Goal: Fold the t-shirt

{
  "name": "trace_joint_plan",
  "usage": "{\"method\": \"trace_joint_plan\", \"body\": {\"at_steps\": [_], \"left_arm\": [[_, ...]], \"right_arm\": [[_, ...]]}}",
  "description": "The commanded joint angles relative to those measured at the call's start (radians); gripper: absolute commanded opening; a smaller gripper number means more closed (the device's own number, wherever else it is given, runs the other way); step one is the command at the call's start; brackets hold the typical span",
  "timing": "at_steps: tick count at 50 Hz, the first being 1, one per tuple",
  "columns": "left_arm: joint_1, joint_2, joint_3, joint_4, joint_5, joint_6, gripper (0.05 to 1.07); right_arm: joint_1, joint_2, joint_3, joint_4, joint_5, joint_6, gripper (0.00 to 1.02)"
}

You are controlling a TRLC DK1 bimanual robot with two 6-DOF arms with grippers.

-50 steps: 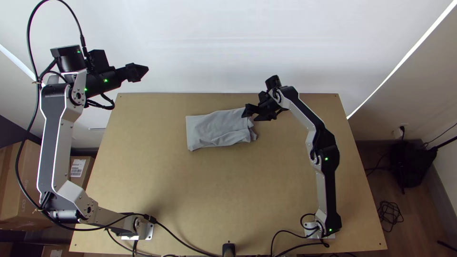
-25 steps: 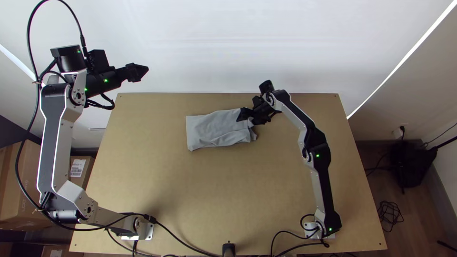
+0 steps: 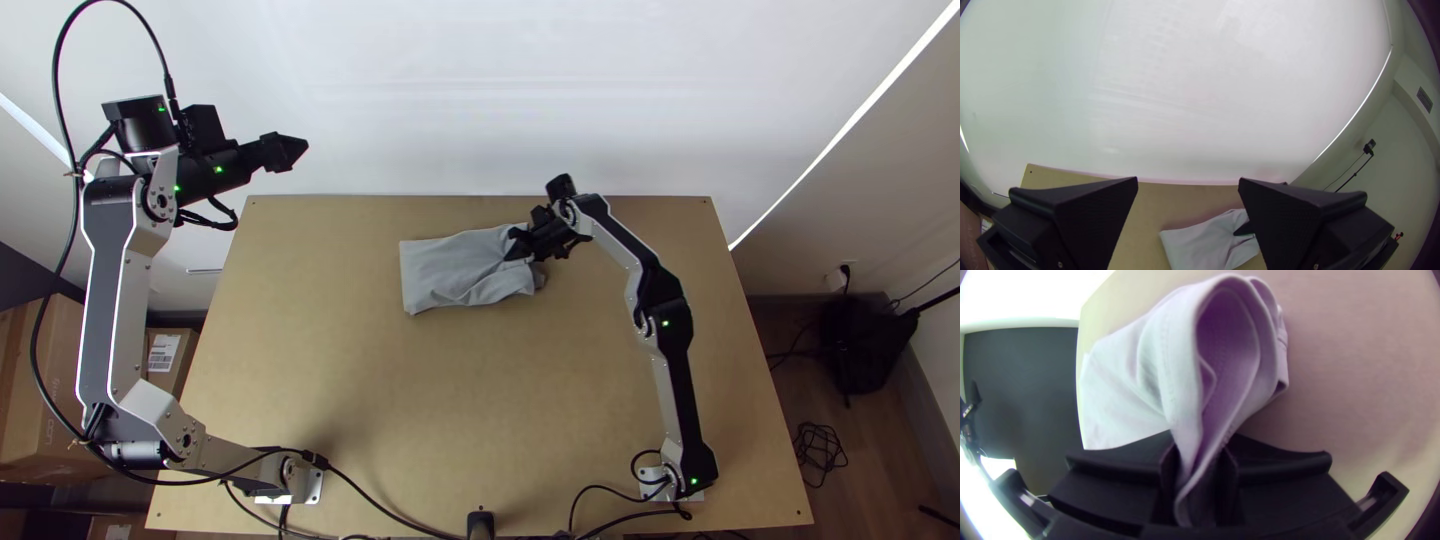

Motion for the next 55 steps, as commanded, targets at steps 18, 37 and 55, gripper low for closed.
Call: {"method": "trace_joint_plan", "body": {"at_steps": [18, 37, 55], "left_arm": [[0.009, -0.021, -0.002, -0.007, -0.002, 0.003, 1.03], [0.006, -0.044, -0.002, -0.01, 0.0, 0.012, 1.03], [-0.004, -0.07, -0.013, -0.013, 0.0, 0.019, 1.03]], "right_arm": [[-0.188, -0.338, -0.511, 0.112, 0.173, -0.135, 0.02], [-0.248, -0.447, -0.628, 0.234, 0.183, -0.06, 0.02], [-0.48, -0.371, -0.513, 0.27, 0.183, 0.011, 0.02]]}}
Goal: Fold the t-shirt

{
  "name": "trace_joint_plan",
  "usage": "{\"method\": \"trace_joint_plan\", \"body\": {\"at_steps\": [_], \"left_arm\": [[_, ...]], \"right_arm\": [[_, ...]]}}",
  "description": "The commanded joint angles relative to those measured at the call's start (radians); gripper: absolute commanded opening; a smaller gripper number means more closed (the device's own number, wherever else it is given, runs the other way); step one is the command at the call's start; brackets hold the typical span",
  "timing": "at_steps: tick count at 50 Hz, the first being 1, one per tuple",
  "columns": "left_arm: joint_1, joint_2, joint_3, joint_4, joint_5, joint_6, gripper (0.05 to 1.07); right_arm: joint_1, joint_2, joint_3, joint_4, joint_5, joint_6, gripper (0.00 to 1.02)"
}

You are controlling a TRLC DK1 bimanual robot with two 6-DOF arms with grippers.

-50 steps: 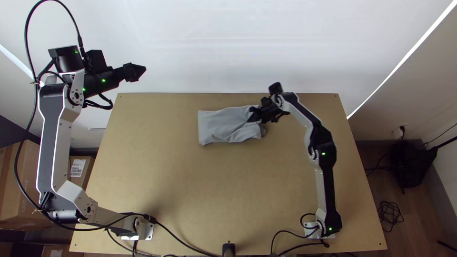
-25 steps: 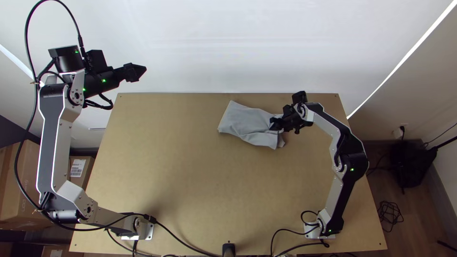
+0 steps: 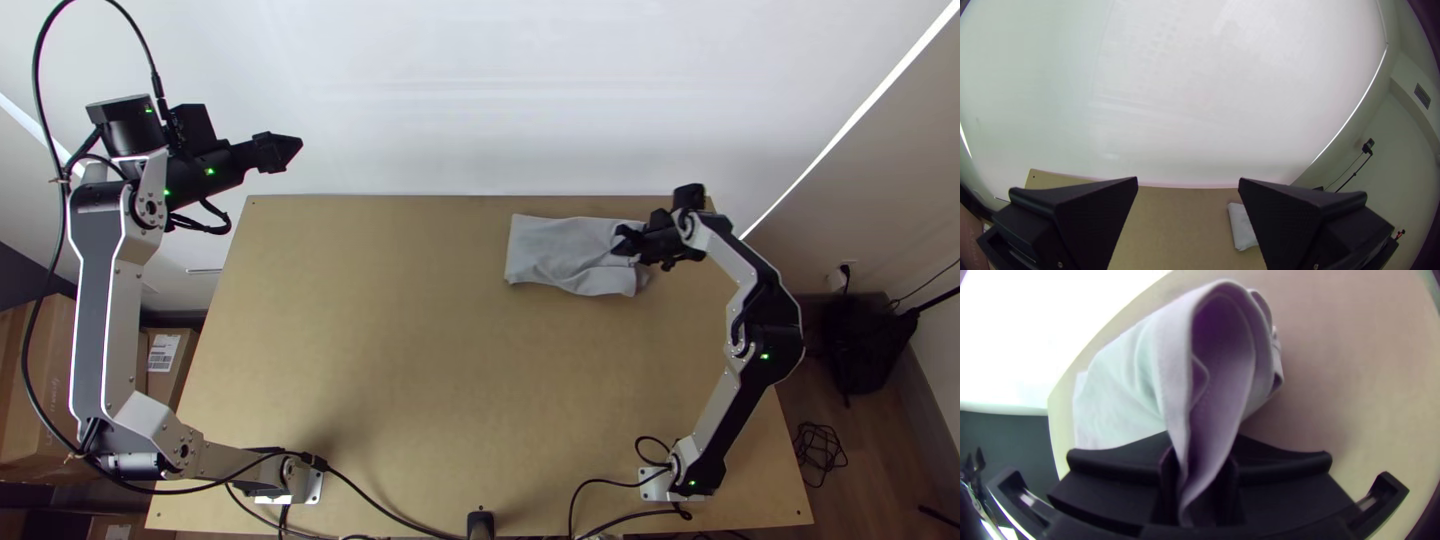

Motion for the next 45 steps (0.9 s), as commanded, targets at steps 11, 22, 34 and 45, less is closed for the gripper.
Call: {"method": "trace_joint_plan", "body": {"at_steps": [11, 22, 34, 45], "left_arm": [[-0.01, -0.037, -0.015, -0.01, 0.001, 0.021, 1.03], [-0.012, -0.049, -0.018, -0.01, -0.001, 0.021, 1.03], [-0.009, -0.067, -0.034, -0.005, -0.001, 0.019, 1.03], [-0.009, -0.092, -0.066, 0.005, -0.001, 0.021, 1.03]], "right_arm": [[-0.169, 0.082, 0.102, 0.062, 0.016, 0.126, 0.02], [-0.278, 0.118, 0.135, 0.091, 0.048, 0.175, 0.02], [-0.399, 0.135, 0.157, 0.094, 0.08, 0.193, 0.02], [-0.452, 0.125, 0.145, 0.088, 0.114, 0.179, 0.99]]}}
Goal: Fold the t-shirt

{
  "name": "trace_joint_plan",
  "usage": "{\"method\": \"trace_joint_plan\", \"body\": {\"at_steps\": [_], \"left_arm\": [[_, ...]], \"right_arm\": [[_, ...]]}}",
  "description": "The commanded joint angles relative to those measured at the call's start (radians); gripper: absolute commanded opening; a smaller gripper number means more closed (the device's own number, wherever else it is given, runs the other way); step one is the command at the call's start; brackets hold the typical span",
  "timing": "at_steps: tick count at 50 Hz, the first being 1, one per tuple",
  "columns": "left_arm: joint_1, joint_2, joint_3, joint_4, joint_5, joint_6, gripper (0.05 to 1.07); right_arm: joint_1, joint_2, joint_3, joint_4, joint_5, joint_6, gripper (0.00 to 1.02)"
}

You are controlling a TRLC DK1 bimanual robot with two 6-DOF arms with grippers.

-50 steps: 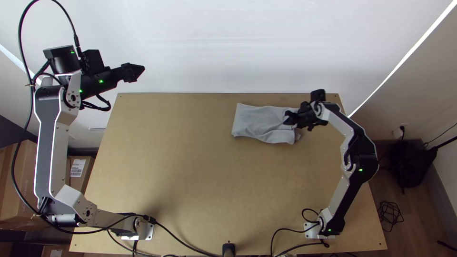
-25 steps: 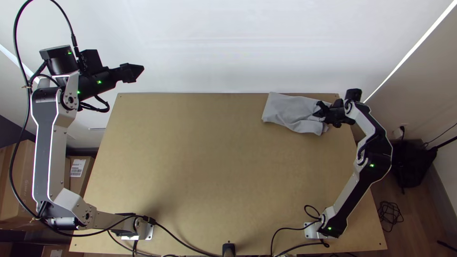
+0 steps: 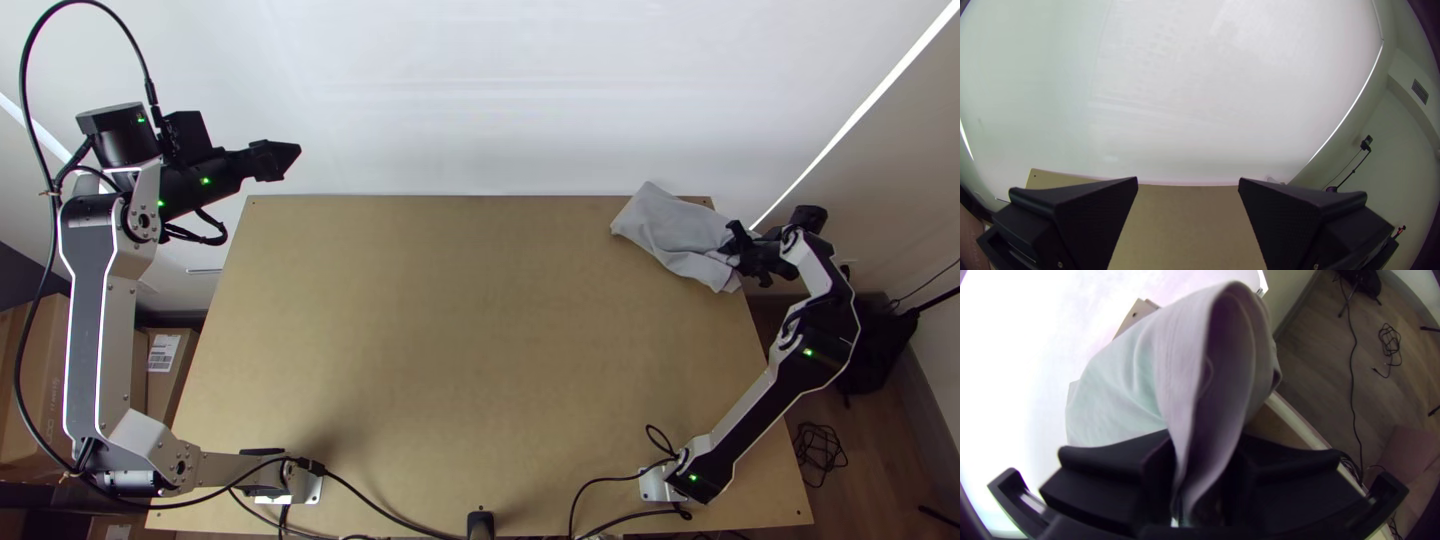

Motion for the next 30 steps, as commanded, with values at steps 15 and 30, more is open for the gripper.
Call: {"method": "trace_joint_plan", "body": {"at_steps": [15, 30], "left_arm": [[-0.001, -0.067, -0.035, 0.011, -0.001, 0.013, 1.03], [0.015, -0.117, -0.075, 0.023, -0.007, 0.004, 1.03]], "right_arm": [[-0.05, -0.188, -0.066, 0.091, 0.188, -0.088, 0.99], [-0.022, -0.431, -0.234, 0.284, 0.328, -0.228, 0.99]]}}
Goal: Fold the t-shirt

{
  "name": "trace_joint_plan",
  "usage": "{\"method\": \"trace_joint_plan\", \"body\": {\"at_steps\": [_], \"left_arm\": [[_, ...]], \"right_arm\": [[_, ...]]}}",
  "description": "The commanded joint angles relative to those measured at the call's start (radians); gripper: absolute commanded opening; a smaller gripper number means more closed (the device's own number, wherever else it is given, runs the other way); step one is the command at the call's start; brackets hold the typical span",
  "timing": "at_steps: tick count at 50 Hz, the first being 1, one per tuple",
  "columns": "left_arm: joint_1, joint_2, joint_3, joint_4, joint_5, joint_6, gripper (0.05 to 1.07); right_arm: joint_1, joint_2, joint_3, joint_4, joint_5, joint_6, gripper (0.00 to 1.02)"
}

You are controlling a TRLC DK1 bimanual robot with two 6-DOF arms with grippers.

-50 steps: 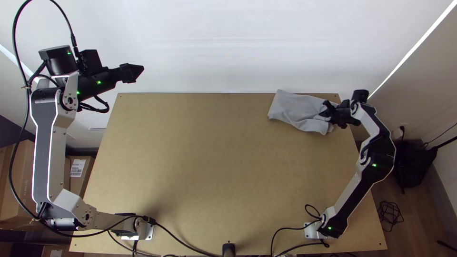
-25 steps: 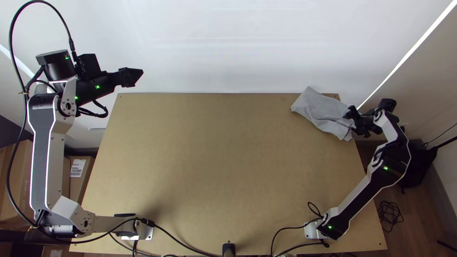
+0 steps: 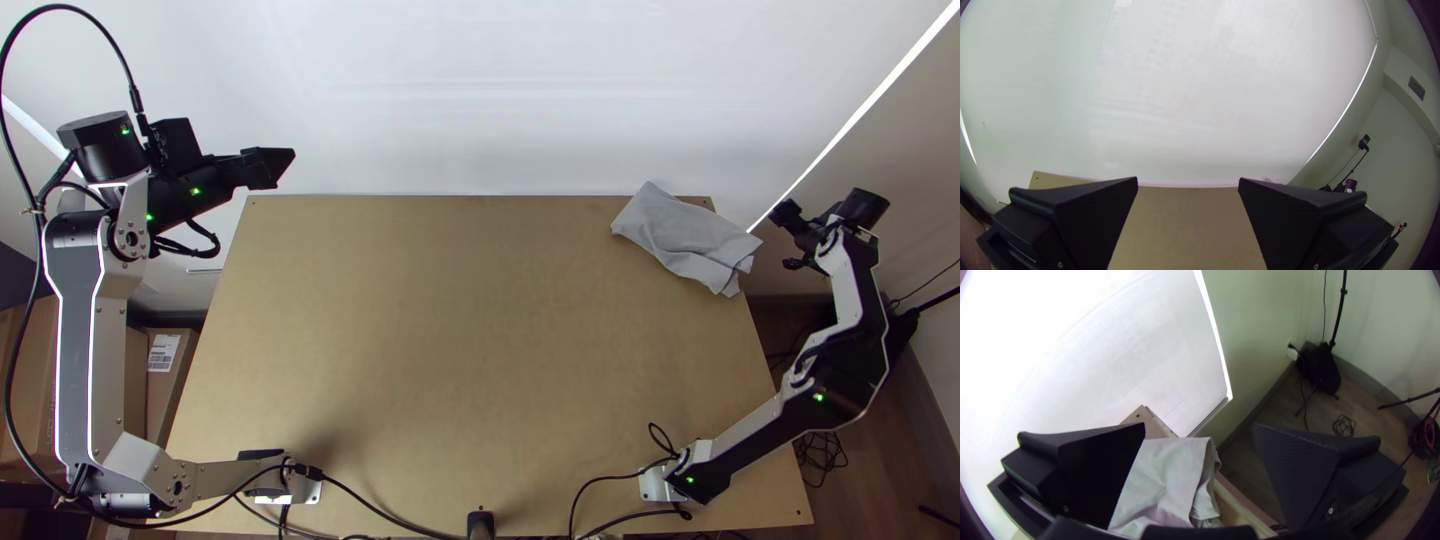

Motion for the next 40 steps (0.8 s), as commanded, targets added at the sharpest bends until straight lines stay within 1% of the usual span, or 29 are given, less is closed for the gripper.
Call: {"method": "trace_joint_plan", "body": {"at_steps": [1, 4, 9, 13, 17, 21, 26, 30, 32, 36, 40], "left_arm": [[0.014, -0.053, -0.038, 0.028, -0.014, 0.003, 1.03], [0.014, -0.092, -0.076, 0.081, -0.049, 0.006, 1.03], [0.014, -0.188, -0.167, 0.177, -0.114, 0.014, 1.03], [0.014, -0.267, -0.253, 0.259, -0.161, 0.024, 1.03], [0.014, -0.347, -0.336, 0.306, -0.204, 0.063, 1.03], [0.014, -0.448, -0.446, 0.383, -0.276, 0.089, 1.03], [0.014, -0.591, -0.632, 0.55, -0.35, 0.093, 1.03], [0.015, -0.691, -0.757, 0.676, -0.374, 0.097, 1.02], [0.015, -0.721, -0.796, 0.702, -0.393, 0.097, 1.02], [0.038, -0.772, -0.856, 0.749, -0.405, 0.092, 1.02], [0.078, -0.835, -0.948, 0.861, -0.425, 0.09, 1.02]], "right_arm": [[0.018, -0.143, -0.11, 0.049, 0.017, -0.074, 0.99], [0.024, -0.24, -0.167, 0.087, 0.017, -0.105, 0.99], [0.037, -0.424, -0.278, 0.209, 0.017, -0.154, 0.99], [0.046, -0.539, -0.305, 0.213, 0.017, -0.174, 0.99], [0.047, -0.648, -0.314, 0.184, 0.015, -0.174, 0.99], [0.049, -0.751, -0.339, 0.175, 0.014, -0.174, 0.99], [0.07, -0.889, -0.374, 0.147, 0.014, -0.174, 0.99], [0.103, -0.996, -0.409, 0.147, 0.014, -0.174, 0.99], [0.11, -1.038, -0.417, 0.146, 0.014, -0.169, 0.99], [0.159, -1.105, -0.431, 0.13, 0.014, -0.166, 0.99], [0.19, -1.147, -0.475, 0.118, 0.015, -0.124, 0.99]]}}
